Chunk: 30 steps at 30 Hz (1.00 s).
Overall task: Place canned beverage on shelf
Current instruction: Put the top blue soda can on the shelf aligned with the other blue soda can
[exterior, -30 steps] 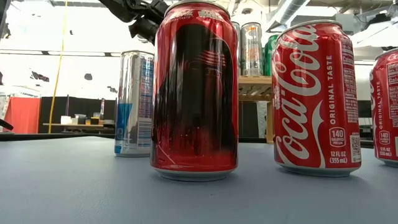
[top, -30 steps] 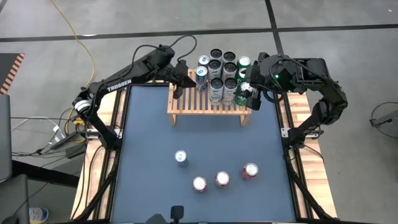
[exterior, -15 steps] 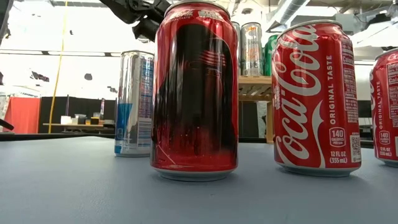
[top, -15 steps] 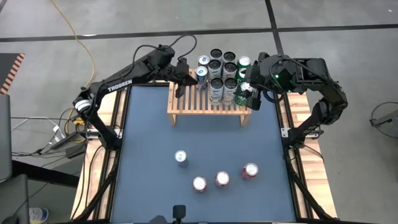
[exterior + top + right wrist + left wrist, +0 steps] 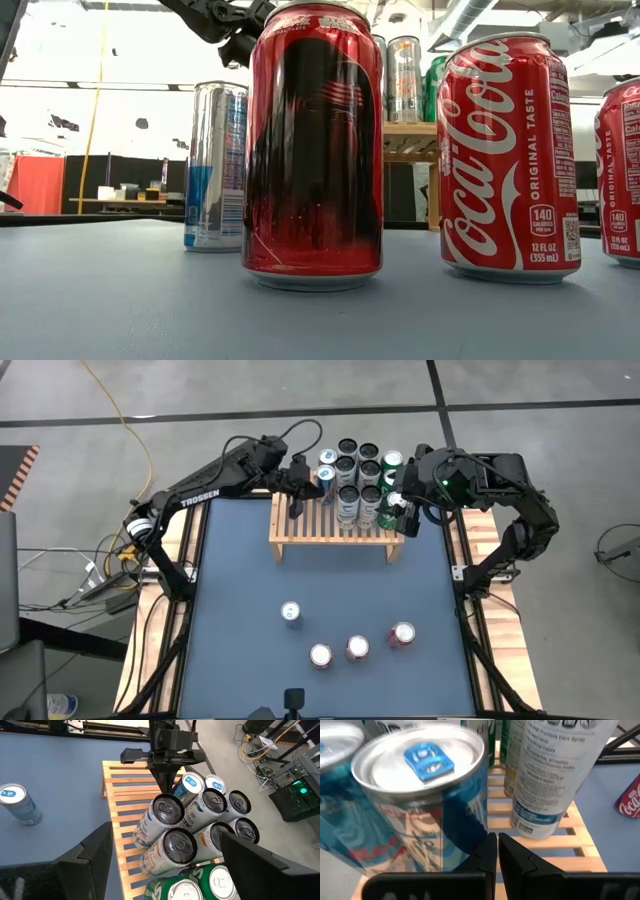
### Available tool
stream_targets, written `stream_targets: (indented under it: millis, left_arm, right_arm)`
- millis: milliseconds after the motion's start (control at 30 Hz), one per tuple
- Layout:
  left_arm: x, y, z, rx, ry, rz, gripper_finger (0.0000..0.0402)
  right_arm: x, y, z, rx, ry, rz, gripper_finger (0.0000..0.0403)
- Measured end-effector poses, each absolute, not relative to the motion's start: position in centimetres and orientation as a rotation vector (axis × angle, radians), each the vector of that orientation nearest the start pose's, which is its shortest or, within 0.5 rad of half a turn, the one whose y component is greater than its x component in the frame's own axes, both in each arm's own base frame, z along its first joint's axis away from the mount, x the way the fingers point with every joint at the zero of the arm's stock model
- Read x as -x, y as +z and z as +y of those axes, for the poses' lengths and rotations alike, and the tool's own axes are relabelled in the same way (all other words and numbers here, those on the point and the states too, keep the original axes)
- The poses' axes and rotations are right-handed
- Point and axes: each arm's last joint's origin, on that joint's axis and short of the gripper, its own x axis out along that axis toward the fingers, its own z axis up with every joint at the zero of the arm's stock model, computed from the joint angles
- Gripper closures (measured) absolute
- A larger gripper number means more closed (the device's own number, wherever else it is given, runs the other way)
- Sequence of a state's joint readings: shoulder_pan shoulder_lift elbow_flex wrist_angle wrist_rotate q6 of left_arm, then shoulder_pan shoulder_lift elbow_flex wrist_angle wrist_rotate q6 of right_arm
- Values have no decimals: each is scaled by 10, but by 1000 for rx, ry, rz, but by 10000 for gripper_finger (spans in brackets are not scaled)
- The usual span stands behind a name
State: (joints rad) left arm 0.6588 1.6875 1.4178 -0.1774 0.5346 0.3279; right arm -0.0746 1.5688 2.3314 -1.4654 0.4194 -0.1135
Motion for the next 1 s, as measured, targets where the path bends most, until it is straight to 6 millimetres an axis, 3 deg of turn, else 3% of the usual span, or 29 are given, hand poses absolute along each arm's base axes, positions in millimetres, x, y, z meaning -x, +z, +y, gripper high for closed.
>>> stream_targets:
  millis: [400,600,833,1000]
  left_arm:
    - [-323,326,219,-118,48,310,393]
    - [-322,326,218,-62,35,311,393]
    - [-302,341,204,-25,27,383,401]
    - [-295,337,217,-36,140,419,401]
  right_arm:
    - [-226,519,-29,228,-434,726,88]
    - [-226,519,-29,220,-437,724,88]
    - [-225,519,-29,213,-440,722,88]
    - [-226,519,-29,211,-440,722,88]
